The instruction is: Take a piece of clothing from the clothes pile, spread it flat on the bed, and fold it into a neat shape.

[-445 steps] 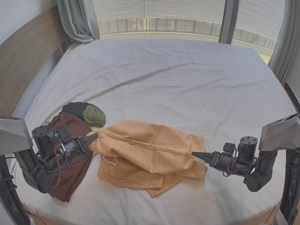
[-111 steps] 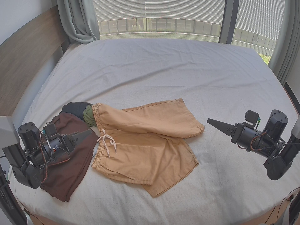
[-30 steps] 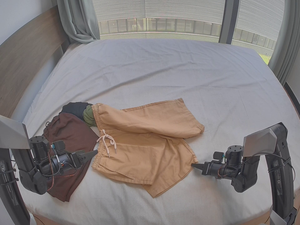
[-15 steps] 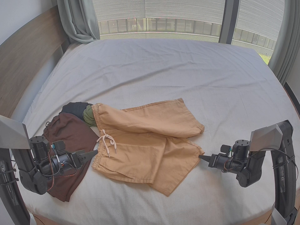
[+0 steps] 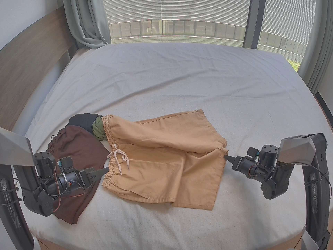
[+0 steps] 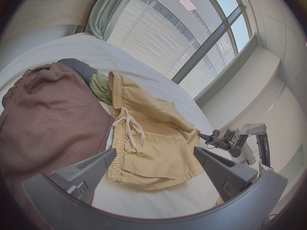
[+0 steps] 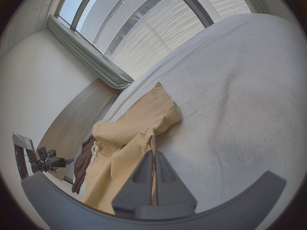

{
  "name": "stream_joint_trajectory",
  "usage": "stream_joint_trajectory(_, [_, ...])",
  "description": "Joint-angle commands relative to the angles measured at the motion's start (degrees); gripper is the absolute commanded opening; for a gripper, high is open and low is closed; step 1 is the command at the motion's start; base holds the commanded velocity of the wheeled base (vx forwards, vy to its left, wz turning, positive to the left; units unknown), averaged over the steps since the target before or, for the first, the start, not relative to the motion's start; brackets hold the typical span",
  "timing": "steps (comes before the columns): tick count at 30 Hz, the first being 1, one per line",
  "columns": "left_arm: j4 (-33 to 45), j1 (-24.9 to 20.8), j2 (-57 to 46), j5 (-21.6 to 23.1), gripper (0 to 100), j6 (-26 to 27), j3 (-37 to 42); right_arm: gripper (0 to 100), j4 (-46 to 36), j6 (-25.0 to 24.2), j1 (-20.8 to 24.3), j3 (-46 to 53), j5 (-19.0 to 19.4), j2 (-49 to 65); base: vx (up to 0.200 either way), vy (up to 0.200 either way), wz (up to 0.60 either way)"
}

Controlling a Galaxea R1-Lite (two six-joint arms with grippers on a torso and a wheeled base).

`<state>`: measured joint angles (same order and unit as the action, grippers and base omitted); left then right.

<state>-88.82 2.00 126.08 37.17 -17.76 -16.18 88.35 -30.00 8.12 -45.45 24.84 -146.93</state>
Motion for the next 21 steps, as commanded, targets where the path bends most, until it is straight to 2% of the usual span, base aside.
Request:
stream_joint_trajectory(1, [-0.04,0.02,0.22,0.01,100,-0.08,0.01,0,-0.02,-0.06,-0.3,-1.14,-1.11,0.07,0.0,0.0,0.0])
stream_joint_trajectory(3, [-0.04,0.02,0.22,0.01,100,-0.08,0.01,0,-0.02,0.03,-0.56,-1.75,-2.7,-0.2,0.0,0.0,0.0])
stream_joint_trajectory(13, [-0.04,0.2,3.39,0.01,100,0.27,-0.08,0,-0.02,0.38,0.05,-0.96,-2.87,-0.28,0.0,0.0,0.0])
stream_joint_trajectory(14, [-0.04,0.2,3.56,0.01,100,0.27,-0.08,100,-0.02,0.47,0.05,-0.78,-2.87,-0.02,0.0,0.0,0.0])
stream_joint_trajectory(21, [-0.04,0.46,3.65,0.36,100,-0.08,-0.08,100,0.07,0.21,-0.12,0.01,-3.57,2.27,0.0,0.0,0.0])
